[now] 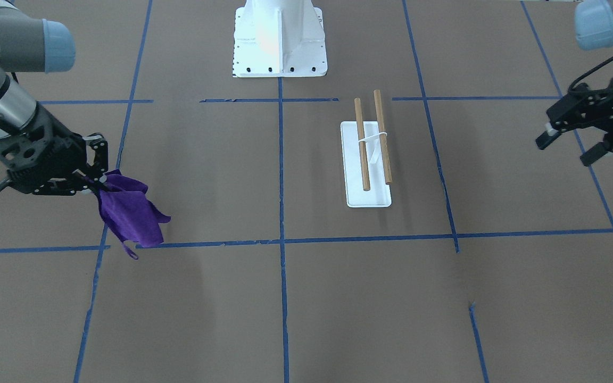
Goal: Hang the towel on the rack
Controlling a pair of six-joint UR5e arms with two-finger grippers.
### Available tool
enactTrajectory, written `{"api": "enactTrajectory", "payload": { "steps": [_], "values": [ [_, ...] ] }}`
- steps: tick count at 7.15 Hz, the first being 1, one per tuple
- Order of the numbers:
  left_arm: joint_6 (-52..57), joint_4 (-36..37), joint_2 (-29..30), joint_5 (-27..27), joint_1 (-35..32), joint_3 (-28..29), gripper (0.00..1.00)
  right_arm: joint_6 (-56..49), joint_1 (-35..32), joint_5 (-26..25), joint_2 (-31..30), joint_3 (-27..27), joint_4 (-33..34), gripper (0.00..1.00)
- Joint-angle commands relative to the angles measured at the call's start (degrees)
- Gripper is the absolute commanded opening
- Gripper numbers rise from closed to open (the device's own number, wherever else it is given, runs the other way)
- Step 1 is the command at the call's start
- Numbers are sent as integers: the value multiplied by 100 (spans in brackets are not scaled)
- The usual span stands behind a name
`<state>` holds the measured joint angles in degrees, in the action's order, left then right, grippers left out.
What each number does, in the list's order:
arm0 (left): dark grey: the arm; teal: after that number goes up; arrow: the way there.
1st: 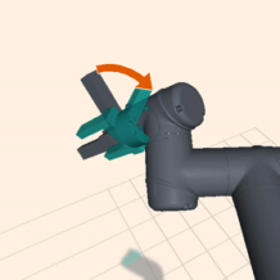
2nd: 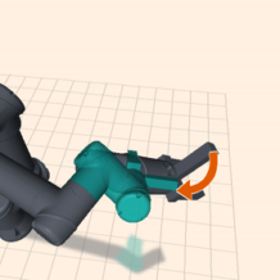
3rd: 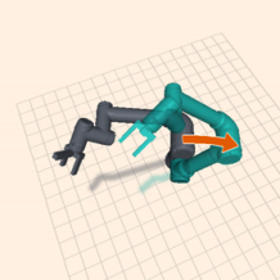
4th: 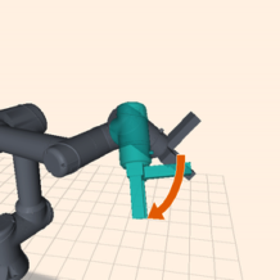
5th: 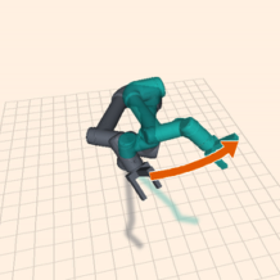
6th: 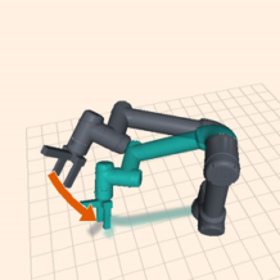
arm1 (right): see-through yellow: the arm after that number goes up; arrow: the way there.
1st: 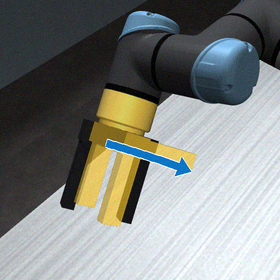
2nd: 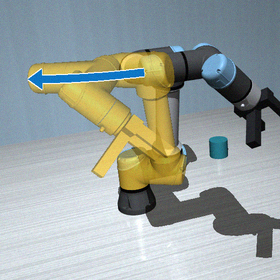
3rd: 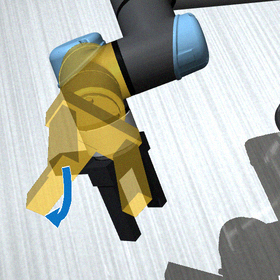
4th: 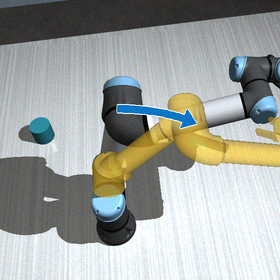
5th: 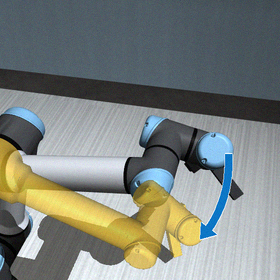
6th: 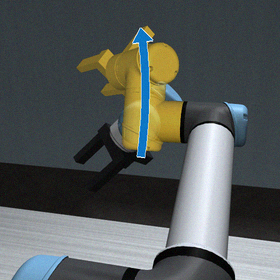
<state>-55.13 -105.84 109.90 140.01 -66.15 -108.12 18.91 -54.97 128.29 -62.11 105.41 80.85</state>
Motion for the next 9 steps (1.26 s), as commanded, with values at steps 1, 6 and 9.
{"api": "enactTrajectory", "payload": {
  "steps": [1,6,9],
  "values": [
    [-2387,-6,836,-306,1021,115,100,87,580,-556,627,50,-25,0],
    [-5646,-1666,1560,-1060,1796,1126,100,1018,1875,-1764,831,920,-78,0],
    [-5939,-1676,1692,-1204,2079,1065,100,1036,1911,-1764,858,885,-78,0]
  ]
}}
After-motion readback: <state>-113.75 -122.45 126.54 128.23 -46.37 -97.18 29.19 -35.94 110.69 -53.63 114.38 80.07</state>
